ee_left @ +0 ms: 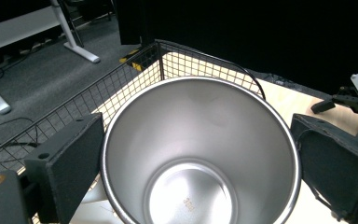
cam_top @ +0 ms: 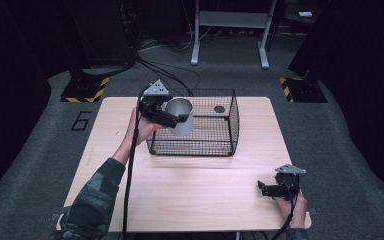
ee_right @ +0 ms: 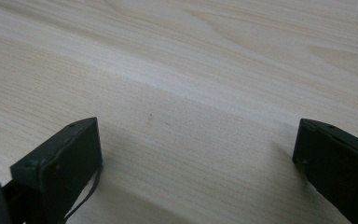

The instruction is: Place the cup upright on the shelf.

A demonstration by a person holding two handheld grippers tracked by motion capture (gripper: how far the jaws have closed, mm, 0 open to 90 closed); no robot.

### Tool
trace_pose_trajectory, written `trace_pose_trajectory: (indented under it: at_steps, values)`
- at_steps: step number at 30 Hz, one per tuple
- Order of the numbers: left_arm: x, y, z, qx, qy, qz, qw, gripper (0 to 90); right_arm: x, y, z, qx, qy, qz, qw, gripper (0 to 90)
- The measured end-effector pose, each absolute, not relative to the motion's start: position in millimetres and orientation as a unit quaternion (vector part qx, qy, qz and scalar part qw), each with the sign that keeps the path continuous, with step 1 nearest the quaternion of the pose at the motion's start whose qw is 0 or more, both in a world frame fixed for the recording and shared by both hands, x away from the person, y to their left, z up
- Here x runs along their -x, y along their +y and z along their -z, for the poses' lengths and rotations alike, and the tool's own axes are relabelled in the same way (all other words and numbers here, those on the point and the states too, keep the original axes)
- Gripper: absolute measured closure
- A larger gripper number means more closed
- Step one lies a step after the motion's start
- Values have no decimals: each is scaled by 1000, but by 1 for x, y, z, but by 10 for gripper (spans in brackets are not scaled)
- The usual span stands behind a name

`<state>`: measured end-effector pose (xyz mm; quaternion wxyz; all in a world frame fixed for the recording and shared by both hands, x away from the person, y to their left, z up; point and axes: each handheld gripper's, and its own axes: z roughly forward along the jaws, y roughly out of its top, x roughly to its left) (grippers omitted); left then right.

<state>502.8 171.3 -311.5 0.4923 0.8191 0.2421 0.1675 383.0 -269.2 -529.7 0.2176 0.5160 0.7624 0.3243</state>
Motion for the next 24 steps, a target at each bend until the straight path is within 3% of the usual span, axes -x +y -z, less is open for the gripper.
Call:
trace_pose_trajectory:
  at_steps: [24]
  values:
    - [-535, 155, 320, -823, 262, -168, 476, 57, -383, -269, 530, -516, 763, -323, 217, 7]
